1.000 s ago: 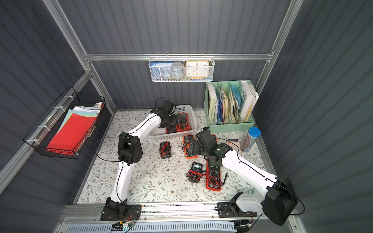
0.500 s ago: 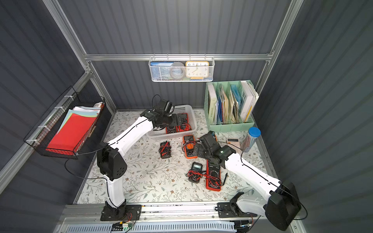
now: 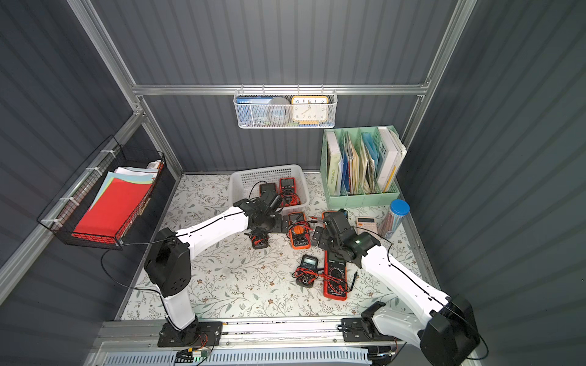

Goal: Put the multimeter into the basket
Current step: Pick up the multimeter from the center of the board.

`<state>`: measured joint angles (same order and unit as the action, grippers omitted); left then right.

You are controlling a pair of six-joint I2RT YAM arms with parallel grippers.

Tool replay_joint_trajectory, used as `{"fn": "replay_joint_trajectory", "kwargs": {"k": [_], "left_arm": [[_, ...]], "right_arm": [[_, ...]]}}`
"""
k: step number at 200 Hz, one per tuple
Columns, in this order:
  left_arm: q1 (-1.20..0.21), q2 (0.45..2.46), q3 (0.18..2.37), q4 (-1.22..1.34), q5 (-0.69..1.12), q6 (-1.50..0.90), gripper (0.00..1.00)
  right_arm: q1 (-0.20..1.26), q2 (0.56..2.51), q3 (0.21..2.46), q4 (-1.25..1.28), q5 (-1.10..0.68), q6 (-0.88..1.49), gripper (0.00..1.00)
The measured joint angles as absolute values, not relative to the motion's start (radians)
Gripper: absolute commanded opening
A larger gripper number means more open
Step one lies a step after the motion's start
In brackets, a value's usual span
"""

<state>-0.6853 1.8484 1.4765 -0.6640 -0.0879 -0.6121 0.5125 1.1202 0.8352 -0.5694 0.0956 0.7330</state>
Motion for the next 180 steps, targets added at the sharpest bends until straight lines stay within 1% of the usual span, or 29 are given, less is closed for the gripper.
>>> {"fn": "replay_joint_trajectory", "kwargs": {"k": [49,69,98,125,144,180], "left_arm": [[-0.755,1.853,1.464,-0.604,-0.113,-0.702,0.99],[-0.774,1.877,1.478,-0.586,-0.126,-0.73,0.99],[-0.78,1.898,1.5,-0.593,-0.163,-0.752,0.99],[-0.771,1.892,1.512,-0.631,-0.213,-0.757,0.99],[-0.746,1.868,1.509,-0.656,-0.226,-0.757,0.99],[-0.619,1.745,1.451,-0.677,-0.224,-0.749,0.99]], "right_arm": [[0.406,1.079,0.795,-0.595,0.045,0.724,0.99],[0.376,1.091,0.794,-0.59,0.008,0.709,0.99],[0.375,1.154,0.825,-0.583,-0.063,0.671,0.99],[0.386,1.269,0.91,-0.579,-0.113,0.646,0.99],[0.428,1.352,0.968,-0.571,-0.115,0.629,0.99],[0.522,1.496,1.073,-0.572,-0.072,0.607,0.99]]}}
